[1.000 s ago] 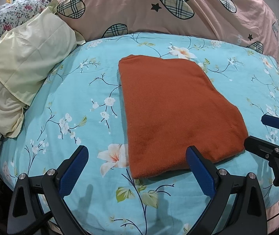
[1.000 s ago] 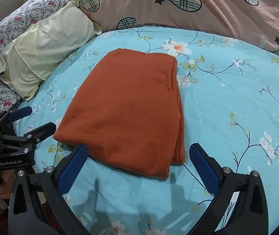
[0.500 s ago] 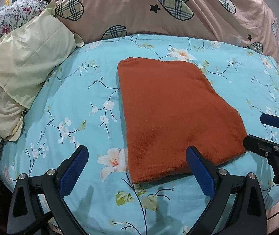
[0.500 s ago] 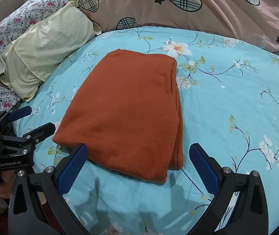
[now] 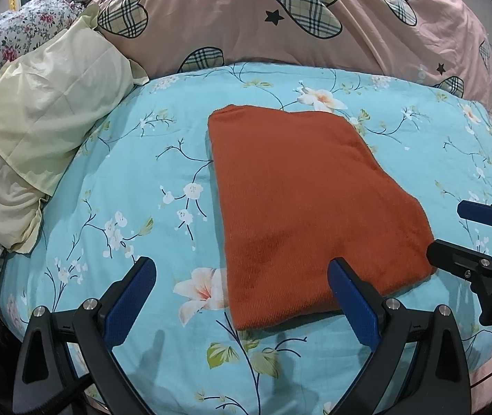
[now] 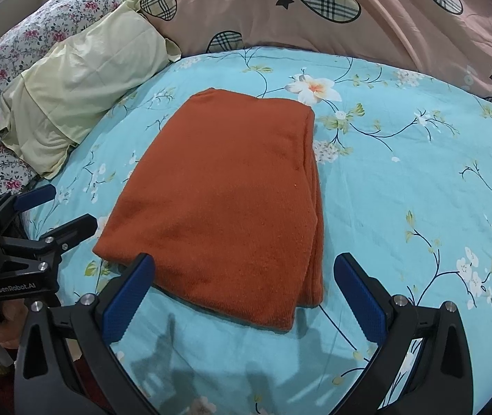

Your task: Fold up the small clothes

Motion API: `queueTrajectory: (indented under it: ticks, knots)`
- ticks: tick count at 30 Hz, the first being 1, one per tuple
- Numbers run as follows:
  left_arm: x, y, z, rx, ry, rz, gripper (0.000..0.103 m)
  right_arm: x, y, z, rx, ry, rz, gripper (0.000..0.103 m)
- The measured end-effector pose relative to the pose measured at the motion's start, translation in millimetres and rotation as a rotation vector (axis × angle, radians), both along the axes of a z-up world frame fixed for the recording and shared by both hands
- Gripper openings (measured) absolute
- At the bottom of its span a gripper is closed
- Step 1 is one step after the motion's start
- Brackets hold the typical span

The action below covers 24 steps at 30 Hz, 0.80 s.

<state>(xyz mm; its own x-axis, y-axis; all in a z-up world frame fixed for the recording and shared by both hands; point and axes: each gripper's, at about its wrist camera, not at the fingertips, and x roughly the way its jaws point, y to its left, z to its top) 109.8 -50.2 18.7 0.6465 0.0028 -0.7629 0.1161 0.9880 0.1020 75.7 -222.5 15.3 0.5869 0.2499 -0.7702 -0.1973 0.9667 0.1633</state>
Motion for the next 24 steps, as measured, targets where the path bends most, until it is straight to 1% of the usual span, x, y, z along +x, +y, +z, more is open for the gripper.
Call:
queueTrajectory:
  ticks: [14,20,24]
  knots:
    - [9,-3,6,0.01,-0.001,-0.012,0.1,8,-1,3,-0.002,0.0,0.009,0.103]
    - [16,-3,8,0.034,-0.019,0.0,0.1,20,-6,-1,0.007,0.024,0.002,0.103]
    - [23,-1,6,0.046,-0.011,0.011,0.1,27,-11,-6,0.007,0.041,-0.006,0.103]
